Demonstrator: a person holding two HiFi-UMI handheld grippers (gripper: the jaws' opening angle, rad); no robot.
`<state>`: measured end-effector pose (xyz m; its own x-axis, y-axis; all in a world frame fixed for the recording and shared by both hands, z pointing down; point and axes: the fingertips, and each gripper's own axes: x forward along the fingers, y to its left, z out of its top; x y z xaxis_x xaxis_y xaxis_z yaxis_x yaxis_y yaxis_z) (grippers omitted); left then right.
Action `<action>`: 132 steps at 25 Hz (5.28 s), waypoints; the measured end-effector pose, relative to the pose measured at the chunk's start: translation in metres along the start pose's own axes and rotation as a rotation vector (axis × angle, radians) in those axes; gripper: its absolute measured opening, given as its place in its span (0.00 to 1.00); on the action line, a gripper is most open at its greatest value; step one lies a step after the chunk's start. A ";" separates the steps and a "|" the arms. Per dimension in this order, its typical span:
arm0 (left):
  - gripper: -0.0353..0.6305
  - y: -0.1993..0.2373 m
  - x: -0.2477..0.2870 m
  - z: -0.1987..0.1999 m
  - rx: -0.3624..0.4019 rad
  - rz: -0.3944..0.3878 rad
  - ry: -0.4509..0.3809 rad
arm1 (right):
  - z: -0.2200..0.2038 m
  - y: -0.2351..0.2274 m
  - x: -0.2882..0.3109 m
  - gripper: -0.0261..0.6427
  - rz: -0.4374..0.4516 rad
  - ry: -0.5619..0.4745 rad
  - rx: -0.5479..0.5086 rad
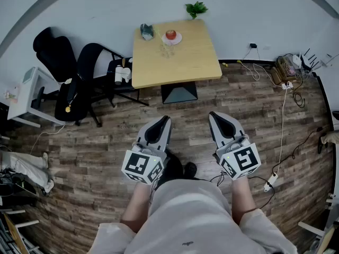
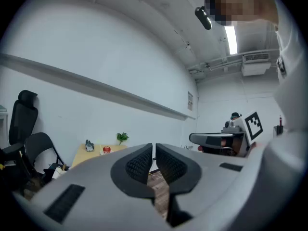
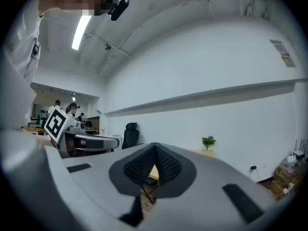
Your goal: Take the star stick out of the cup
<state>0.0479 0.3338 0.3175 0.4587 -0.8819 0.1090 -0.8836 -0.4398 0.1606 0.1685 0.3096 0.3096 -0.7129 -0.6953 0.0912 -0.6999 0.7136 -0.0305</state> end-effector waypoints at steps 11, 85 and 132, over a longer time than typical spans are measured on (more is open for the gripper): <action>0.09 -0.004 0.009 0.002 0.029 0.010 0.013 | -0.001 -0.021 -0.012 0.04 -0.021 -0.026 0.064; 0.20 0.276 0.200 0.020 -0.026 -0.005 0.093 | 0.003 -0.123 0.307 0.19 -0.029 0.065 0.086; 0.21 0.350 0.395 -0.026 -0.124 0.226 0.215 | -0.037 -0.259 0.453 0.19 0.272 0.169 0.136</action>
<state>-0.0777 -0.1640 0.4422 0.2731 -0.8931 0.3574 -0.9533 -0.2014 0.2251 0.0284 -0.1867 0.3951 -0.8646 -0.4495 0.2247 -0.4932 0.8448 -0.2077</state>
